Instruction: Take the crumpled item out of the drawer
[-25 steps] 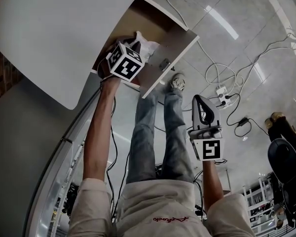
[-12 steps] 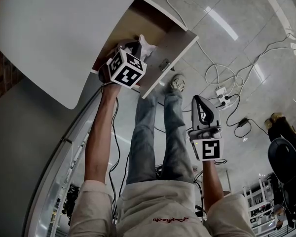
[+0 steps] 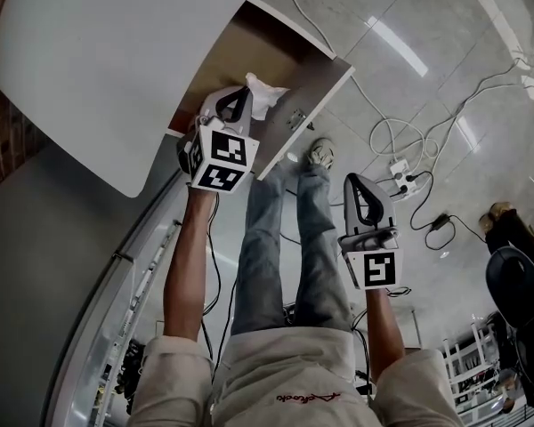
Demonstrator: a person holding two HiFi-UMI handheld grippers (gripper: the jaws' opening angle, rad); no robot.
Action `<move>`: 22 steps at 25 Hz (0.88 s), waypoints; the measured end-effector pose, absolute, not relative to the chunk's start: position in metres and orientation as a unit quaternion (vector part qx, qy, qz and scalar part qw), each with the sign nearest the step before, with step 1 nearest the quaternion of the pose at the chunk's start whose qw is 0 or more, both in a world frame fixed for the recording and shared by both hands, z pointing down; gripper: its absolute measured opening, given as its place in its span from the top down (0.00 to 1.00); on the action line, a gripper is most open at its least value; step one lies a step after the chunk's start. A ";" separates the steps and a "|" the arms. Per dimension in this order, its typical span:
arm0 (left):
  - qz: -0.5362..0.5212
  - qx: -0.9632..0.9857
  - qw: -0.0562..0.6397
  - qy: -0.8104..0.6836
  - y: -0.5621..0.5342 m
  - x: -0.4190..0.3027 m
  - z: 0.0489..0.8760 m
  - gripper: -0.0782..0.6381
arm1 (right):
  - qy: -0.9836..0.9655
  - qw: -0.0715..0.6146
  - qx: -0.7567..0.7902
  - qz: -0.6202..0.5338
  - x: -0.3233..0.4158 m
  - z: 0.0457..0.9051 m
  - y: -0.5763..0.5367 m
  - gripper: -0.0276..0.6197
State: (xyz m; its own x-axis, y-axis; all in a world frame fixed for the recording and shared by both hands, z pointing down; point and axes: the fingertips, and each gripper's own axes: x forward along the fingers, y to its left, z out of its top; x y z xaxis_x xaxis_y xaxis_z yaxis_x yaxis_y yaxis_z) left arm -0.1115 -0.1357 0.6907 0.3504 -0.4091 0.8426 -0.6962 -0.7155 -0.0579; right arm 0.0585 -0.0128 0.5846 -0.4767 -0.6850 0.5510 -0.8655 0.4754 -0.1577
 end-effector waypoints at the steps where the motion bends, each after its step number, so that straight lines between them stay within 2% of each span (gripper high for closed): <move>1: 0.439 0.811 0.159 -0.353 -0.135 -0.111 0.683 0.88 | -0.831 0.212 0.467 0.215 0.058 0.584 -0.012 0.94; 9: 0.312 0.818 0.195 -0.442 -0.114 -0.126 0.638 0.88 | -0.836 0.205 0.465 0.208 0.048 0.584 -0.008 0.94; 22: 0.211 0.814 0.246 -0.482 -0.039 -0.145 0.597 0.88 | -0.842 0.199 0.461 0.200 0.032 0.577 -0.006 0.94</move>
State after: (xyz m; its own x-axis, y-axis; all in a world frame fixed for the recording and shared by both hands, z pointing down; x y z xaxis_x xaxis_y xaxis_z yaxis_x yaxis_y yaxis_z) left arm -0.1447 -0.0392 0.5967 0.4462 -0.6810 0.5806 -0.8886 -0.4142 0.1971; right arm 0.0315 -0.0062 0.5768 -0.4963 -0.6963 0.5185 -0.8551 0.4951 -0.1537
